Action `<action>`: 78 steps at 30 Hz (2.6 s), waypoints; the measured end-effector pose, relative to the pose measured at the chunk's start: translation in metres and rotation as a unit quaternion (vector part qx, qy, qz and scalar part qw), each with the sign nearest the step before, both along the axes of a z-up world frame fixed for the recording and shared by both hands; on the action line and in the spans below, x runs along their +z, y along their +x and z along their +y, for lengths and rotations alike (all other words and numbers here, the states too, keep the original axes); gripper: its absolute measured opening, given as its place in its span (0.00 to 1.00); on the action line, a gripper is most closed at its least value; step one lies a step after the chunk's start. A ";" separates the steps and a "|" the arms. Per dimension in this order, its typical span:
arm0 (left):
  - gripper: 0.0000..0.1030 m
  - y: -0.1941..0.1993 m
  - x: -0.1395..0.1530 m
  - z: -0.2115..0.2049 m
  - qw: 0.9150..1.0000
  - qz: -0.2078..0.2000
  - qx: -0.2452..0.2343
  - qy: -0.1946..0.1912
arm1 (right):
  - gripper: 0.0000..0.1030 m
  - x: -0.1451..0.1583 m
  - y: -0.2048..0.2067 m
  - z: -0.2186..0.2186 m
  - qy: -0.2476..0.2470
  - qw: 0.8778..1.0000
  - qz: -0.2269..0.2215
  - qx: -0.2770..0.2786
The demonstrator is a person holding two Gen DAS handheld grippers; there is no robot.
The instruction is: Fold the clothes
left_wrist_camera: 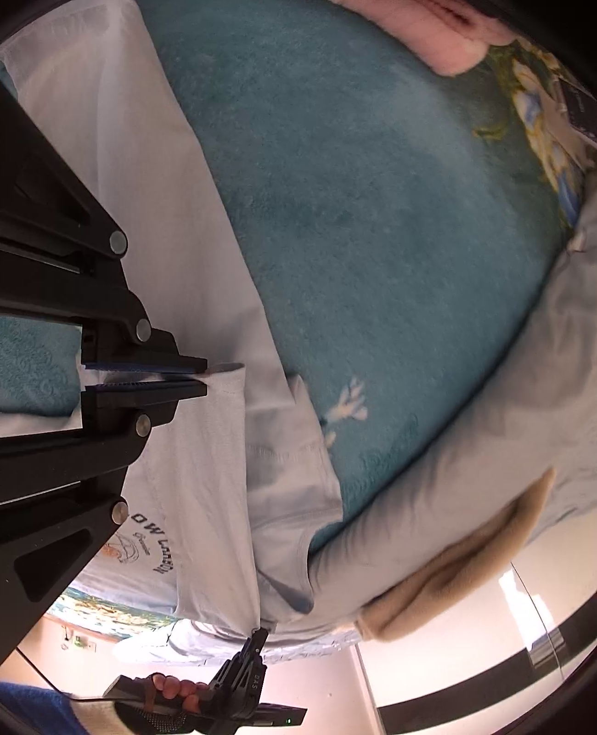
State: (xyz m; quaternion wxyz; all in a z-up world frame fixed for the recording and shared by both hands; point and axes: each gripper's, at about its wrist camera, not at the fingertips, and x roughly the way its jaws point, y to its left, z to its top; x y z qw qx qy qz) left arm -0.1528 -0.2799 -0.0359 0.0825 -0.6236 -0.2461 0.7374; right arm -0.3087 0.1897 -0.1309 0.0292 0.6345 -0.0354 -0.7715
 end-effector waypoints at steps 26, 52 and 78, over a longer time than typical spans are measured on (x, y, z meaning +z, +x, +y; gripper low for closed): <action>0.43 0.128 0.105 -0.088 0.984 0.138 0.112 0.001 | 0.36 0.036 0.135 -0.140 -0.074 0.958 0.111 0.254; 0.53 0.212 0.178 -0.220 0.952 0.214 0.217 -0.023 | 0.24 -0.023 0.358 -0.448 -0.093 0.785 0.073 0.608; 0.53 0.092 0.095 -0.061 0.990 0.106 0.086 0.046 | 0.01 0.042 0.122 -0.050 -0.278 0.951 0.114 0.069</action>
